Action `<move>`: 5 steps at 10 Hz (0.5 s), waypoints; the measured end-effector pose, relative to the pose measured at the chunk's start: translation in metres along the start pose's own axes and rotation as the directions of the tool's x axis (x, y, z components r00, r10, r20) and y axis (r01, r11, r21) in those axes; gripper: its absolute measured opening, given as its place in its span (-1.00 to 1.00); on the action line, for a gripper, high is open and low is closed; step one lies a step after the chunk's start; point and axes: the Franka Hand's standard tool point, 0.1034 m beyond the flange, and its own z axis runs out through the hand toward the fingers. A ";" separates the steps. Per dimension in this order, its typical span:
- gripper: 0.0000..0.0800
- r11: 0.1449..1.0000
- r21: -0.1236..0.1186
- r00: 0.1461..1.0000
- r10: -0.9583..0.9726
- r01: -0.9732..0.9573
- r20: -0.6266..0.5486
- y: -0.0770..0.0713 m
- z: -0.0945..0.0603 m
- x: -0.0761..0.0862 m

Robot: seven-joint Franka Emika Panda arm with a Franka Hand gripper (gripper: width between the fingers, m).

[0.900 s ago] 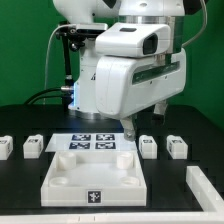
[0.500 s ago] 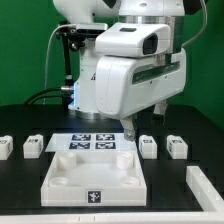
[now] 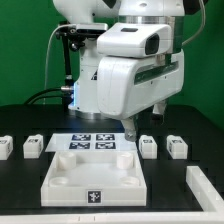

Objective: Assemble one leg

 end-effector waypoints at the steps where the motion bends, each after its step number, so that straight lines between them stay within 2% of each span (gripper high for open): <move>1: 0.63 0.992 -0.016 0.993 -0.121 0.121 -0.005 -0.013 0.007 -0.005; 3: 0.63 0.930 -0.027 0.930 -0.366 0.366 -0.002 -0.057 0.024 -0.037; 4: 0.63 0.891 -0.052 0.892 -0.451 0.450 -0.013 -0.073 0.042 -0.057; 5: 0.63 0.831 -0.048 0.831 -0.556 0.555 -0.012 -0.085 0.059 -0.080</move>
Offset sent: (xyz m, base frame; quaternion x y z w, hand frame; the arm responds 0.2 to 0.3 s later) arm -0.1000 -0.0192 -0.0510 -0.0477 0.0658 -0.2453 0.9660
